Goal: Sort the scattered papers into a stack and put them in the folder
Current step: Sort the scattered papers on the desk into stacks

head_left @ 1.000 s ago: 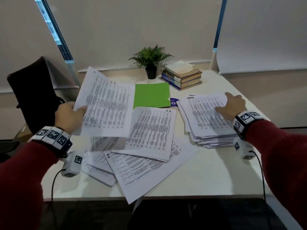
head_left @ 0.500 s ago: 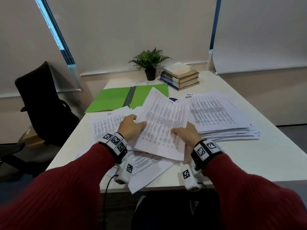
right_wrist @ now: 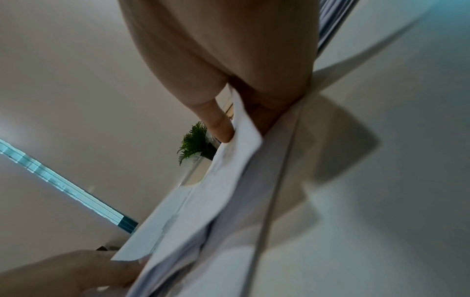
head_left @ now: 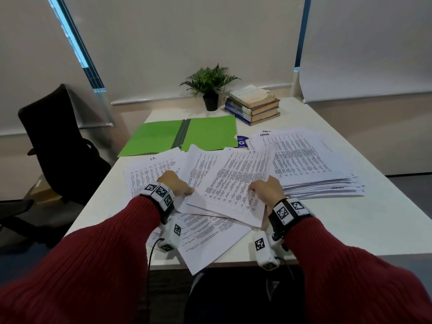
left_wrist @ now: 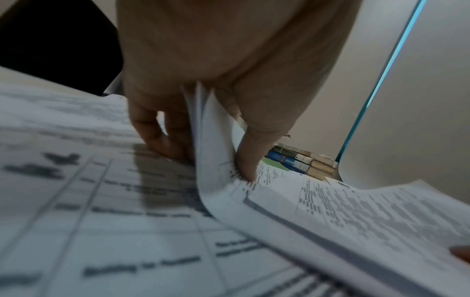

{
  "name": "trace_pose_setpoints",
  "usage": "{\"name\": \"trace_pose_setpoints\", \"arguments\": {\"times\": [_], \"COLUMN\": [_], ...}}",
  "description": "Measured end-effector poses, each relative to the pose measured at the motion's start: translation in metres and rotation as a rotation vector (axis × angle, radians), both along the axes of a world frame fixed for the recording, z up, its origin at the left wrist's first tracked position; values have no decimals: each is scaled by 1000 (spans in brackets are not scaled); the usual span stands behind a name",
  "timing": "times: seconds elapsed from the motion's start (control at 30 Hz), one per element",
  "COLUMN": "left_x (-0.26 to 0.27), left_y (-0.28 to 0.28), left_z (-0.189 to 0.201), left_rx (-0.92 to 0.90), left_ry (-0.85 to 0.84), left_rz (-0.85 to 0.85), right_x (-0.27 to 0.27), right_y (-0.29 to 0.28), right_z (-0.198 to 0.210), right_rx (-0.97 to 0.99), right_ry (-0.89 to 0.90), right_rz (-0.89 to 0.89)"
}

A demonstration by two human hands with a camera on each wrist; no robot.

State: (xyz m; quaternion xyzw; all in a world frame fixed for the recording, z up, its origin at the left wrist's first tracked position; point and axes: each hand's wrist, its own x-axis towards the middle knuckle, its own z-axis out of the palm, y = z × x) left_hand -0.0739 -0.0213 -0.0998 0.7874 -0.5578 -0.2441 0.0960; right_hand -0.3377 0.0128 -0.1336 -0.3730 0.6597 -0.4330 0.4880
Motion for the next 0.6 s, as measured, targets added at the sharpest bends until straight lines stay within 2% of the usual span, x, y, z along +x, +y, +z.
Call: {"name": "trace_pose_setpoints", "arguments": {"times": [0.1, 0.23, 0.37, 0.5, 0.6], "left_x": [-1, 23, 53, 60, 38], "left_y": [5, 4, 1, -4, 5], "left_z": [9, 42, 81, 93, 86], "left_rx": [-148, -456, -714, -703, -539], "left_ry": [-23, 36, 275, 508, 596], "left_rz": [24, 208, 329, 326, 214], "right_x": [-1, -5, -5, -1, -1], "right_y": [-4, -8, -10, 4, 13], "right_z": [-3, -5, -5, 14, 28], "right_rx": [25, 52, 75, 51, 37], "right_ry": [-6, 28, 23, -44, -73], "right_rz": [12, 36, 56, 22, -15]}}
